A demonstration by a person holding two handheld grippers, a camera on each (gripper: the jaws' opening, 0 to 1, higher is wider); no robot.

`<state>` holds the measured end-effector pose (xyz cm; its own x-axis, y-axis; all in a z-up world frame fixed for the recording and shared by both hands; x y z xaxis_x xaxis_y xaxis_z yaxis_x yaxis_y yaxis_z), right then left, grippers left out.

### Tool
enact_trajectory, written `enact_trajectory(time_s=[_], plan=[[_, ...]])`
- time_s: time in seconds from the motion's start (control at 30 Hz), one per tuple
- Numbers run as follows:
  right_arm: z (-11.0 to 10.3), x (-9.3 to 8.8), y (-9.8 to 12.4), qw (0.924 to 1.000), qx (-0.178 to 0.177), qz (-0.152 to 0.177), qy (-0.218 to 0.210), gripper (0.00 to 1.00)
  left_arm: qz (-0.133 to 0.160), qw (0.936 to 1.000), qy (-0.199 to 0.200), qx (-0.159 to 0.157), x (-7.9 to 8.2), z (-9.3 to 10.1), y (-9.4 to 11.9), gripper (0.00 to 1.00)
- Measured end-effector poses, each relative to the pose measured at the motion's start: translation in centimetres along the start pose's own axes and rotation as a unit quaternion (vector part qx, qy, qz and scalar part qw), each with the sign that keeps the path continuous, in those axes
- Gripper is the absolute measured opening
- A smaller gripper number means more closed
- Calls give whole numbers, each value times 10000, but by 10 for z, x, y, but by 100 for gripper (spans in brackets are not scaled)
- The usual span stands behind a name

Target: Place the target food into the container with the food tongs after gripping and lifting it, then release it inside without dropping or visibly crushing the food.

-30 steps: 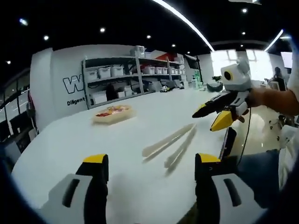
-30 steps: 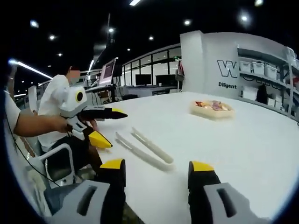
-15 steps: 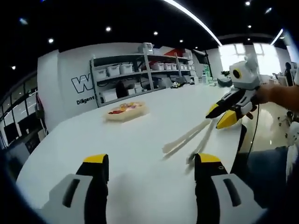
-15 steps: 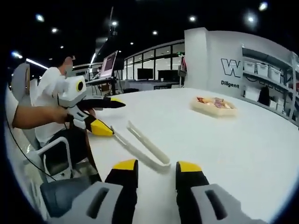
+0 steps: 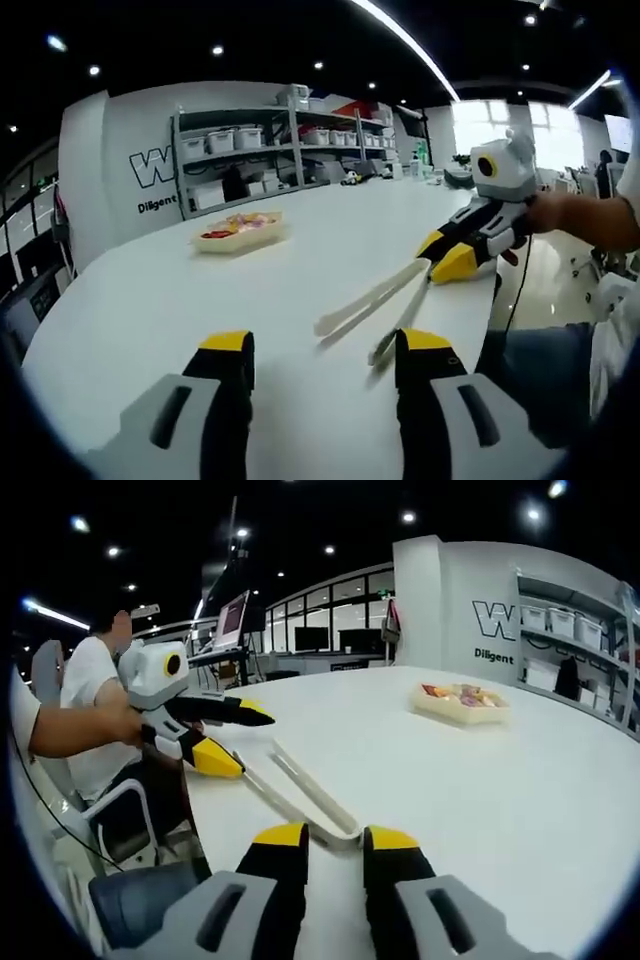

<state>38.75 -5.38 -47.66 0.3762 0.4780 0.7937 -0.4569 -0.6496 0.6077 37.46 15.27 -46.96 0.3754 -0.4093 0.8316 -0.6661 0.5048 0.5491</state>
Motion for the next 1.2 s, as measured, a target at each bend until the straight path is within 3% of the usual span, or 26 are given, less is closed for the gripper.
enact_trajectory(time_s=[0.13,0.27,0.5,1.07,1.2], plan=[[0,-1,0,10000,1,-2,-26,15,-6,9996,-283,-93,-3,8,1,34],[-1,1,-2,10000,16,7,-31,19,-42,9992,-328,-205,-2,12,1,28],[-2,2,-2,9999,98,50,-110,16,-73,9979,-447,-471,-1,21,0,11],[4,-1,1,9997,13,74,-225,15,-33,9974,-527,-491,2,22,-7,9],[4,0,1,9996,2,116,-257,15,-14,9965,-741,-392,2,24,-6,9]])
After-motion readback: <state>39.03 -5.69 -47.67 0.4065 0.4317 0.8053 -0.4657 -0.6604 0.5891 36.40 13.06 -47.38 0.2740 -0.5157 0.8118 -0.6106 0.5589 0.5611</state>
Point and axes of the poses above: the point that each gripper's makers call its tool centre point, and the gripper's own axes: y roughly backward along the fingers, z roughly to its right, x roughly out of its top, the point moved 6 cm from there along y, roughly backward along the fingers, and after that the axes turned 15 degrees about -z, right-handed, at the moved point
